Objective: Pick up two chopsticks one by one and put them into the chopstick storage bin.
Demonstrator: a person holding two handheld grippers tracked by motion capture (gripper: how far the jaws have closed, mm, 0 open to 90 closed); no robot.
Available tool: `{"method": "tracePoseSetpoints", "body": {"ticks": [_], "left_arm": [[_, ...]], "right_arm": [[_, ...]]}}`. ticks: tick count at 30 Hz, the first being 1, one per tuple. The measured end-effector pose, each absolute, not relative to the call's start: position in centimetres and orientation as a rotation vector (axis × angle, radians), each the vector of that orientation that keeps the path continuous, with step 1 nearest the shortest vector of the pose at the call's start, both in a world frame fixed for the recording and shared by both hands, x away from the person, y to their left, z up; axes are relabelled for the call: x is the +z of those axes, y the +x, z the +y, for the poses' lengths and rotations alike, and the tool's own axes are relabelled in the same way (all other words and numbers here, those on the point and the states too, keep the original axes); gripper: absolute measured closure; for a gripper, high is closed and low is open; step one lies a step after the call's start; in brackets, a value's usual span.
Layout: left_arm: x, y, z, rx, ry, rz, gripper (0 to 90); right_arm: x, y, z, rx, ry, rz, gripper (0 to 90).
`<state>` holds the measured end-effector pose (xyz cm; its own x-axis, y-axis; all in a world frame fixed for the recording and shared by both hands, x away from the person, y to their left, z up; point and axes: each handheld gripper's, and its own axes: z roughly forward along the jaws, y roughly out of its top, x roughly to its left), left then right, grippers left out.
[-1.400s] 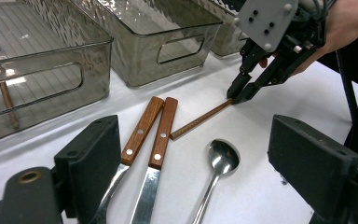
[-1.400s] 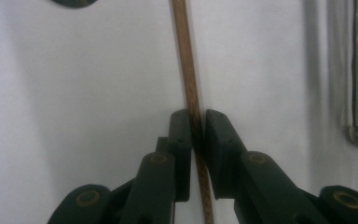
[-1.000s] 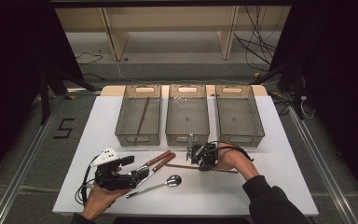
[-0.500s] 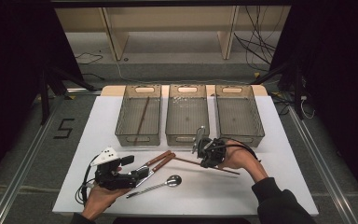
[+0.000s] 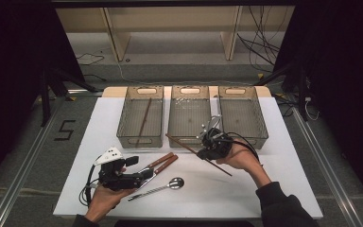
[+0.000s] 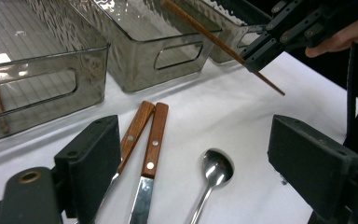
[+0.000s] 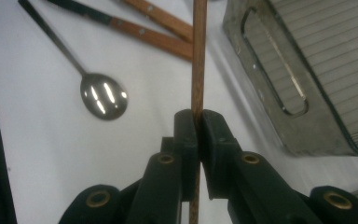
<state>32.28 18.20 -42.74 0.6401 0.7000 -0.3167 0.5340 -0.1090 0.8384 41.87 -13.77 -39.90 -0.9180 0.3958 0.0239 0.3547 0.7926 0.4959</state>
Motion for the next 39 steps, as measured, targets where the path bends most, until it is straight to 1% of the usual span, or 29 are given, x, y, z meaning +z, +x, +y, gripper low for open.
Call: {"method": "tracePoseSetpoints", "body": {"ticks": [7, 12, 18, 28, 39], "left_arm": [[-41.8, 33.0, 17.4, 0.162, 1.746, 1.013, 17.0], [-41.9, 33.5, 15.7, 0.146, 1.791, 1.002, 17.0], [-42.0, 34.2, 14.4, 0.12, 1.797, 1.023, 17.3], [-40.8, 35.5, 14.0, 0.099, 1.731, 1.053, 18.6], [-40.1, 37.0, 13.7, 0.048, 1.644, 1.104, 25.3]], "right_arm": [[-39.2, 41.5, -13.6, 0.88, 0.648, 2.853, 85.5], [-38.5, 41.5, -13.2, 0.98, 0.709, 2.792, 85.5], [-38.3, 41.5, -12.7, 1.065, 0.751, 2.751, 85.5], [-38.4, 40.9, -11.9, 1.125, 0.757, 2.751, 85.4], [-38.6, 39.8, -10.9, 1.174, 0.747, 2.737, 85.4]]}}
